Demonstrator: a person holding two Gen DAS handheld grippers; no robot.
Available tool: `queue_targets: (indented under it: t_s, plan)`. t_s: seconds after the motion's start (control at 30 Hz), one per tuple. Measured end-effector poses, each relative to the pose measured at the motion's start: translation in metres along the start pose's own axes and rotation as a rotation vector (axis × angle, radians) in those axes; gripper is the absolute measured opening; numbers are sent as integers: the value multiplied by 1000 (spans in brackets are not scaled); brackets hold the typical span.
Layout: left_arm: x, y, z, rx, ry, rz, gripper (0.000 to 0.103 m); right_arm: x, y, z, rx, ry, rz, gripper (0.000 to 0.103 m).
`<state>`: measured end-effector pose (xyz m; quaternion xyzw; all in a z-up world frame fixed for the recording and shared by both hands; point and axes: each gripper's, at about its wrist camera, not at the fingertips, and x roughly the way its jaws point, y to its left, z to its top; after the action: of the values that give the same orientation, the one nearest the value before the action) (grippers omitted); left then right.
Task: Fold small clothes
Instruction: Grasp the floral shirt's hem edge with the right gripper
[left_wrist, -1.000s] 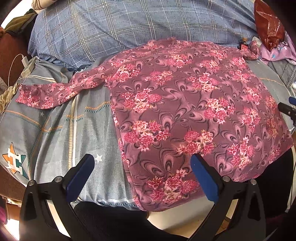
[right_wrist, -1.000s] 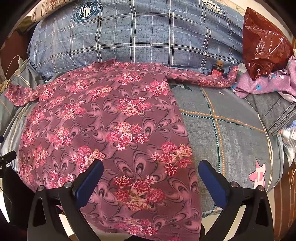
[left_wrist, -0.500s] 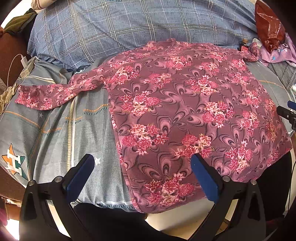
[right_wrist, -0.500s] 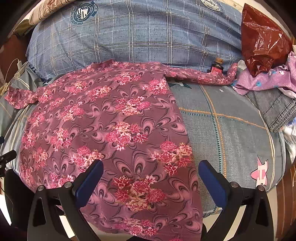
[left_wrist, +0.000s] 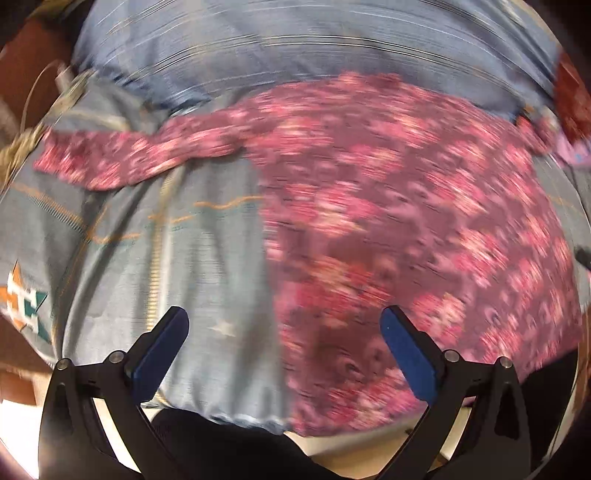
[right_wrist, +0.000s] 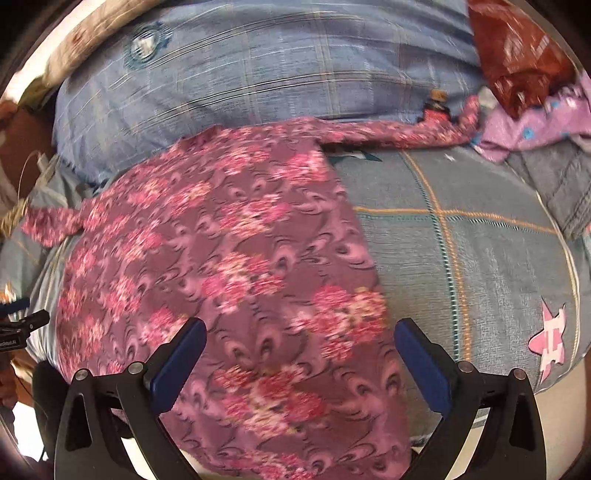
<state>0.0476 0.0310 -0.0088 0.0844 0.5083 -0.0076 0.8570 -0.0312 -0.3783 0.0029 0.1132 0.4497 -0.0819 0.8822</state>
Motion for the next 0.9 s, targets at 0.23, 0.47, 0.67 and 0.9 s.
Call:
queue_targets:
  t_s: [0.23, 0.47, 0.67, 0.9]
  plan:
    - [40, 54, 9, -221, 131, -41, 103, 27, -39, 20, 92, 17, -1, 101]
    - [77, 49, 22, -350, 227, -197, 103, 65, -27, 46, 45, 42, -3, 101]
    - [79, 13, 27, -270, 214, -178, 103, 71, -3, 49, -102, 39, 4, 88]
    - [58, -20, 43, -190, 128, -159, 32, 58, -2, 54, -166, 14, 68, 5]
